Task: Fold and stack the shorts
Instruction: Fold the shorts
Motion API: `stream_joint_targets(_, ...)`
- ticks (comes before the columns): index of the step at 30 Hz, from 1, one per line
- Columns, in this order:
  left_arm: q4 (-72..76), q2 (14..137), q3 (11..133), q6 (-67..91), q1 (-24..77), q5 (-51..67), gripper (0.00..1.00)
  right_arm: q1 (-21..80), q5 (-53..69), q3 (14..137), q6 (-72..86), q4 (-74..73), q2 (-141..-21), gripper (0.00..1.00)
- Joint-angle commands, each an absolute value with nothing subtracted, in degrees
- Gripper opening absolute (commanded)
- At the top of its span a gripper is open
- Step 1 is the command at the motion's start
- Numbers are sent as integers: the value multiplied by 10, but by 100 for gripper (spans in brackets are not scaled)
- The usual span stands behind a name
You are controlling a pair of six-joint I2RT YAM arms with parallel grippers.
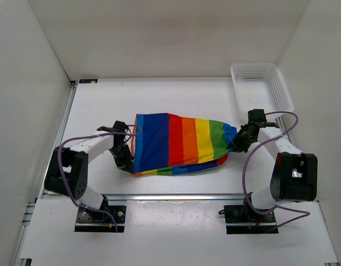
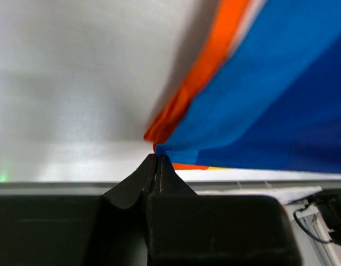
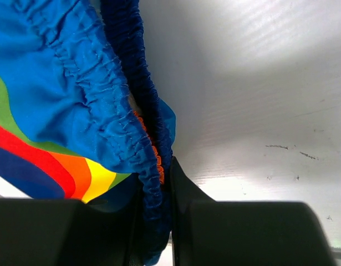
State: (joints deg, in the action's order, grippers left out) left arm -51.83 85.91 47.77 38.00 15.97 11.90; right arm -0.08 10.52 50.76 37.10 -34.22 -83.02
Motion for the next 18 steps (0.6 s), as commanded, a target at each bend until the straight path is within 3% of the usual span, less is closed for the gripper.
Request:
stream_joint_targets(1,-480,886,486,375,164,113,13,0,93,503,371,-329,-840,4)
stream_joint_targets(2,-480,894,496,369,164,120,22,0,93,503,371,-323,-840,7)
stream_joint_targets(5,-495,884,522,369,164,120,29,0,93,503,365,-323,-840,15)
stream_joint_targets(8,-532,844,555,380,164,89,32,0,93,503,359,-323,-834,25)
stream_joint_targets(13,-563,821,637,385,164,48,32,0,93,503,354,-323,-834,28)
stream_joint_targets(16,-552,864,661,385,164,40,31,0,93,503,354,-323,-834,19)
stream_joint_targets(17,-544,878,669,385,164,26,28,0,93,503,354,-323,-834,6)
stream_joint_targets(18,-536,894,669,385,164,25,23,0,93,508,354,-323,-834,1)
